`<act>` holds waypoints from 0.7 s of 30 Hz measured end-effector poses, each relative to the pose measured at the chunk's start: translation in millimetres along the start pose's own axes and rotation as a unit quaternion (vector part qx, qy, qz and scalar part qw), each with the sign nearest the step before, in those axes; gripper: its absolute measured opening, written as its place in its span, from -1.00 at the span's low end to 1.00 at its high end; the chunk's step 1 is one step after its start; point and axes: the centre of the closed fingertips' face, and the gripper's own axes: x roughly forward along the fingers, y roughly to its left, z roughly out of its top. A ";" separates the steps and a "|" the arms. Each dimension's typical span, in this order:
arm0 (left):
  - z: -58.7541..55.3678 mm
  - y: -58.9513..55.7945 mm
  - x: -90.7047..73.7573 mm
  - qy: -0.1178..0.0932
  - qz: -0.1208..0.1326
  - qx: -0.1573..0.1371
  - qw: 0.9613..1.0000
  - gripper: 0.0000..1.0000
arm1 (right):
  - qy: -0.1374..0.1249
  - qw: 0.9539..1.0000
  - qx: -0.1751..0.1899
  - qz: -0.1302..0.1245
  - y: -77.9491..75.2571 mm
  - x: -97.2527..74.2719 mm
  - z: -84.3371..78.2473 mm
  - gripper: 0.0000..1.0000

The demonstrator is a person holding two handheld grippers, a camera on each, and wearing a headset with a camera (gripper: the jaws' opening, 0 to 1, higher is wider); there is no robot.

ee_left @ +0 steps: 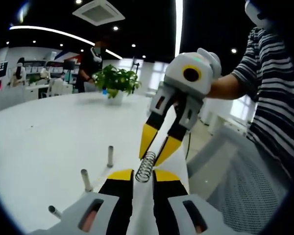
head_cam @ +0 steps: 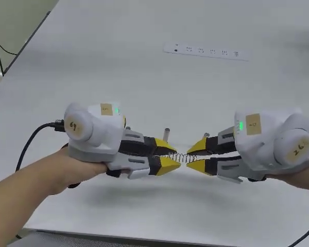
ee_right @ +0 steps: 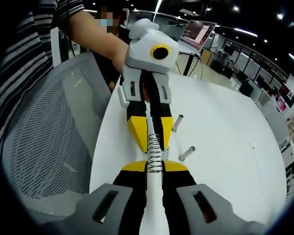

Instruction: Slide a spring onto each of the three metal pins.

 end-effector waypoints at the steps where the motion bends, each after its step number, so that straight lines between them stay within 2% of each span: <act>1: 0.1 -0.3 0.1 -0.001 -0.001 -0.002 1.000 -0.89 | 0.002 1.000 -0.002 -0.002 -0.6 -0.1 -0.1 -0.85; 11: 0.0 -0.2 0.2 0.000 0.000 0.019 1.000 -0.92 | 0.004 1.000 -0.001 0.001 -1.2 0.3 -1.3 -0.85; 16: -0.8 -1.9 -0.1 0.003 -0.008 0.026 1.000 -0.94 | 0.004 1.000 -0.001 0.004 0.3 0.7 -1.3 -0.85; 21: -3.1 -5.9 -1.2 0.005 -0.023 0.020 1.000 -0.95 | 0.002 1.000 0.003 0.013 3.9 2.0 -1.6 -0.85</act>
